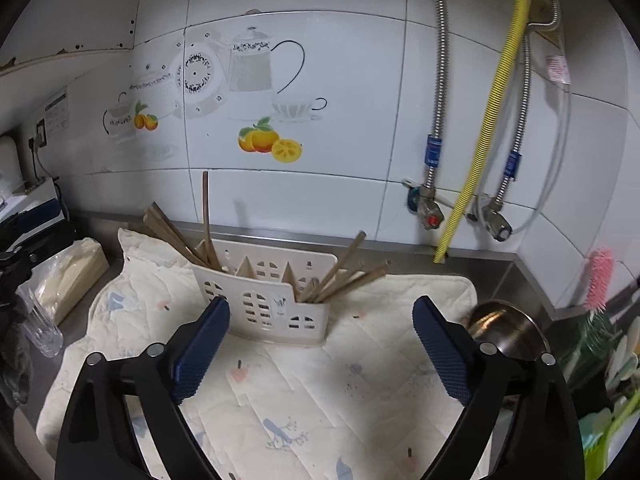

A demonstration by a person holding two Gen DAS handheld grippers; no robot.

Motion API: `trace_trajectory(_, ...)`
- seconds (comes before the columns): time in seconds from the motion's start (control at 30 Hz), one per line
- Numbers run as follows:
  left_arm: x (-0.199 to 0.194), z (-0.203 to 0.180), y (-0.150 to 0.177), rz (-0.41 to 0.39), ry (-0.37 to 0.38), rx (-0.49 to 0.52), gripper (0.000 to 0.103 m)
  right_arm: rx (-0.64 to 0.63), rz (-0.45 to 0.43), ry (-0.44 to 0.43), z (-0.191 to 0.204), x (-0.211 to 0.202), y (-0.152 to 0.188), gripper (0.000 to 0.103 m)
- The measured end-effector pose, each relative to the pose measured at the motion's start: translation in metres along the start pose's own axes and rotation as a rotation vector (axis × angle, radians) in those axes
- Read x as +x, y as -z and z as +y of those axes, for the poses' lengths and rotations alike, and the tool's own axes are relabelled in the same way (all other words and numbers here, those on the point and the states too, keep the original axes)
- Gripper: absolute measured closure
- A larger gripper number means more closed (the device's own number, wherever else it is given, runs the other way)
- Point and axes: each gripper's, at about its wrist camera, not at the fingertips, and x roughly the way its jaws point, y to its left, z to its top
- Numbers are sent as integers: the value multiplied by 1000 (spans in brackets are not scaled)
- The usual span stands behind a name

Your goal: Organize utensils

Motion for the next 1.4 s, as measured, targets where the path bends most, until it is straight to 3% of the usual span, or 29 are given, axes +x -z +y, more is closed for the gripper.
trace_trajectory(0.4, -38, 9, 49, 10, -89, -30, 5, 28, 4, -11, 30, -23, 52, 7)
trace_trajectory(0.9, -53, 17, 92, 66, -129, -56, 5, 130, 25, -42, 41, -37, 113, 7)
trace_trajectory(1.4, -53, 10, 108, 94, -119, -52, 5, 141, 48, -44, 40, -37, 130, 7)
